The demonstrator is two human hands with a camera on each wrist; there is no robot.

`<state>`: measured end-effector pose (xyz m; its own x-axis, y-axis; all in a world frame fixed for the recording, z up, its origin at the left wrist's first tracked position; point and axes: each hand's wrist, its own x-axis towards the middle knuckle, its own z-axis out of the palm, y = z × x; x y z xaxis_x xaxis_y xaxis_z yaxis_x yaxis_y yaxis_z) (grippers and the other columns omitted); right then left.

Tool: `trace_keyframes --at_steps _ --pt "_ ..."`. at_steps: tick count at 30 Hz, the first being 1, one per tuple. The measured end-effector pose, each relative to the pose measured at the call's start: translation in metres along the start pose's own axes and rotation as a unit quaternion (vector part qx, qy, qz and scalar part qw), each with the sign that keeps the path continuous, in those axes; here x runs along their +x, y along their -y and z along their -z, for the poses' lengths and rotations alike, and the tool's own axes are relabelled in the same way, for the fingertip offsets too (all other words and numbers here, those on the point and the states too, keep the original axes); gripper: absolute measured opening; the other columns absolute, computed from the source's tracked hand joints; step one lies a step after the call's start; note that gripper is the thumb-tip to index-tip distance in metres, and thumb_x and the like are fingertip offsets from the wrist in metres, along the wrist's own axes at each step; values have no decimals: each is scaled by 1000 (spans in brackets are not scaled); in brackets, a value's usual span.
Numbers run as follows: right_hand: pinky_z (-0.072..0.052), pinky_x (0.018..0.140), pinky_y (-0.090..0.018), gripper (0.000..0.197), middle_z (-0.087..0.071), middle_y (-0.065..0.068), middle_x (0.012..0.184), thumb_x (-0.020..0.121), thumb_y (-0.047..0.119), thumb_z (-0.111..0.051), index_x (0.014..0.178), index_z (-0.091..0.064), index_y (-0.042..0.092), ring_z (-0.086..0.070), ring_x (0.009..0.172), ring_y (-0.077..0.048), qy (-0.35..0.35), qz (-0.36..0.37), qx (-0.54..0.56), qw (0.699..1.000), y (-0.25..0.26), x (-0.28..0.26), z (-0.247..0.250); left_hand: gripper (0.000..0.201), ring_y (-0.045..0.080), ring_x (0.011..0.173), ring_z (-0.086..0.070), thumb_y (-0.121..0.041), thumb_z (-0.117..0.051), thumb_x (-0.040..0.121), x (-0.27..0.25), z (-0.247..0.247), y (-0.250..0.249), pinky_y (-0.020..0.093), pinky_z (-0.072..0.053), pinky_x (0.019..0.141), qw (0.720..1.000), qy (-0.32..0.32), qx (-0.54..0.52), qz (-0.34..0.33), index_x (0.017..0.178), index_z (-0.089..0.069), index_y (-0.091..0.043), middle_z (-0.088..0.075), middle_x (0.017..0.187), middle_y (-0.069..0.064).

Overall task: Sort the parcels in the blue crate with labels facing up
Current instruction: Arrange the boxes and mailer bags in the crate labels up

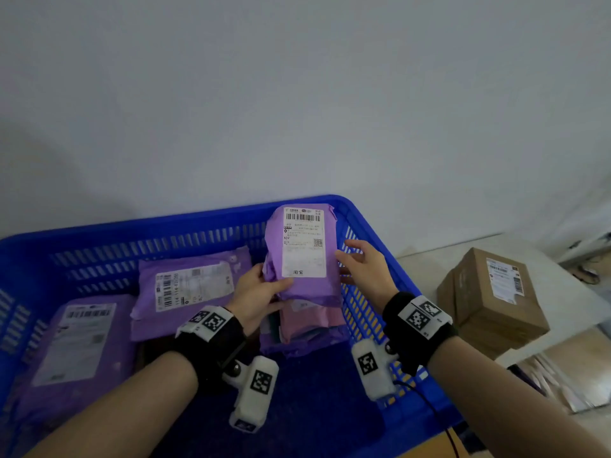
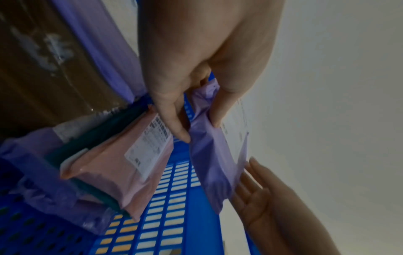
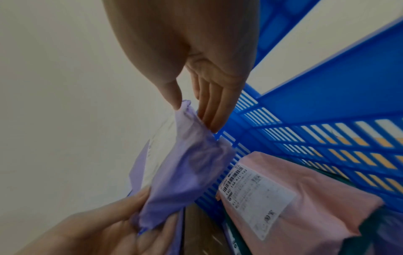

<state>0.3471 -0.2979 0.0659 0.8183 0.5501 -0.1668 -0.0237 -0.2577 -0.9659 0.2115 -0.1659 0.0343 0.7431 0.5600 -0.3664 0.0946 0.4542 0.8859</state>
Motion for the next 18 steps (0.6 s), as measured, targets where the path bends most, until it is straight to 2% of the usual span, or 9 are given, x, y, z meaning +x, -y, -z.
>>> trace_keyframes --at_steps 3,5,7,10,13,15,17,18 --pt "-51 81 -30 66 -57 -8 120 84 21 -69 138 -32 9 -58 101 -19 23 1 -103 994 -8 4 3 37 16 81 -67 11 -57 85 4 -19 16 23 -57 57 1000 -2 9 -7 114 -55 -12 -67 103 6" --pt "-46 90 -30 78 -53 -8 127 78 19 -75 139 -27 8 -55 111 -22 36 -3 -163 986 -15 7 1 36 10 67 -69 17 -53 84 8 -31 28 19 -56 53 1000 -2 10 -3 106 -57 -11 -69 89 3" --pt "-41 93 -29 86 -46 -10 133 74 17 -77 140 -22 7 -49 121 -25 37 -19 -202 978 -23 13 -5 38 13 65 -69 20 -51 82 14 -37 38 19 -56 53 1000 -17 15 10 108 -58 -7 -69 87 6" --pt "-39 106 -43 103 -35 -14 141 66 23 -80 144 -14 12 -39 131 -33 55 -43 -244 967 -40 25 -18 41 26 79 -65 19 -50 82 29 -34 54 29 -58 63 998 -50 30 38 116 -56 -3 -66 101 19" --pt "-34 107 -43 105 -29 -15 144 66 23 -81 146 -14 18 -31 135 -36 81 -62 -280 955 -55 38 -28 40 27 92 -63 16 -51 80 40 -29 65 40 -53 84 991 -84 98 37 114 -59 -3 -67 108 19" --pt "-36 106 -41 102 -28 -13 145 67 26 -81 146 -16 24 -33 133 -38 90 -54 -299 948 -63 47 -32 35 26 93 -62 15 -52 82 45 -27 69 40 -50 88 991 -89 91 39 109 -61 -5 -66 102 16" --pt "-39 103 -40 93 -24 -11 144 72 25 -76 145 -19 29 -39 127 -39 84 -46 -308 947 -68 52 -32 18 24 88 -60 7 -58 85 50 -26 72 42 -50 87 989 -108 92 38 95 -65 -7 -66 90 15" --pt "-42 100 -39 87 -23 -12 143 74 23 -73 144 -21 31 -44 122 -39 82 -45 -319 943 -71 53 -31 13 22 88 -59 3 -60 86 54 -23 73 42 -50 88 987 -123 92 37 93 -67 -6 -65 89 14"
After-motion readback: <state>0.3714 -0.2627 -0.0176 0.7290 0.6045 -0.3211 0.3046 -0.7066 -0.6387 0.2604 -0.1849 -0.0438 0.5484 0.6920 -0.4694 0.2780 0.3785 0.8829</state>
